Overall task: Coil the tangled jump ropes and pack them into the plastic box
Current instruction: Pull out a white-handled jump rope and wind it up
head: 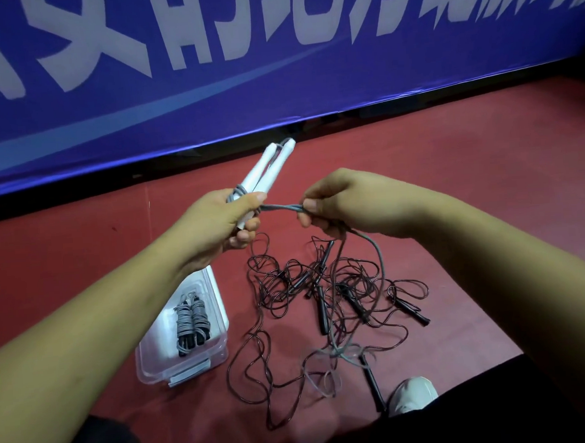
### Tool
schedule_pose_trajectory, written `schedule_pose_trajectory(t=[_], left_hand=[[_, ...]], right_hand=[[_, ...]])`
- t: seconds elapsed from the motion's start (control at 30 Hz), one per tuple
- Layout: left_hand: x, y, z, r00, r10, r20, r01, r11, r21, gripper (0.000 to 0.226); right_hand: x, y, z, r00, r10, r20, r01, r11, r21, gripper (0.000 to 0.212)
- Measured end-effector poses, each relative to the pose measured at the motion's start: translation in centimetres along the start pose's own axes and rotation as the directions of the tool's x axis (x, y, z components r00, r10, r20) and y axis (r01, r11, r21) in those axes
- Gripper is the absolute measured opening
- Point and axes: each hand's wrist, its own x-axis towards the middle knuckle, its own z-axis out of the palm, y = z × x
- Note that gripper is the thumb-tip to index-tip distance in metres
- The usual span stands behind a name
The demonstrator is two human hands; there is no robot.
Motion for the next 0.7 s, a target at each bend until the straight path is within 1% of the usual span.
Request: schedule_pose_trajectory(t=[0.07, 0.13, 0.2, 0.3, 0.43, 0.5, 0.6, 0.67, 0.7], left_hand=[[-0.2, -0.1, 0.2, 0.998, -0.068, 0.01, 0.068, 0.997, -0.027, 0.017], [-0.5, -0.1, 0.5, 0.99, -0.131, 0.059, 0.134, 0.99, -0.049, 0.02], [-0.7, 0.0, 0.6, 0.979, -0.168, 0.115, 0.174, 0.983, -0.052, 0.016], [-0.8, 0.0, 0.8, 0.957, -0.2, 0.212, 0.209, 0.978, -0.017, 0.012], [-1.0, -0.2, 0.7, 0.936, -0.223, 0.273, 0.193, 0.972, 0.132, 0.015], [-1.2, -0.1, 0.7, 0.926, -0.236, 0.294, 0.185, 0.964, 0.19, 0.013], [-1.8, 0.0, 1.1, 0.923, -0.229, 0.31, 0.135, 0.945, 0.298, 0.015], [-2.2, 0.2, 1.7, 0.93, -0.215, 0.298, 0.077, 0.907, 0.413, 0.025], [-2.4, 0.4, 2.0, 0.936, -0.211, 0.282, 0.059, 0.883, 0.465, 0.035]], right_hand=[[-0.3, -0.3, 0.1, 1.0, 0.003, 0.01, -0.003, 0.999, 0.041, 0.03], [-0.7, -0.8, 0.0, 0.999, -0.029, 0.013, 0.03, 0.998, -0.06, 0.024], [-1.0, -1.3, 0.2, 0.997, -0.071, 0.011, 0.072, 0.986, -0.147, 0.017], [-0.7, -1.3, 0.0, 0.994, -0.094, -0.048, 0.085, 0.982, -0.167, 0.011], [-0.7, -1.2, -0.3, 0.988, -0.129, -0.09, 0.104, 0.966, -0.237, 0.01], [-0.6, -1.0, -0.4, 0.983, -0.149, -0.102, 0.115, 0.952, -0.282, 0.01], [-0.3, -0.8, -0.7, 0.978, -0.167, -0.123, 0.122, 0.943, -0.31, 0.006], [-0.1, -0.8, -0.8, 0.974, -0.18, -0.138, 0.135, 0.95, -0.282, 0.005], [-0.1, -0.8, -0.7, 0.971, -0.188, -0.145, 0.142, 0.949, -0.282, 0.006]])
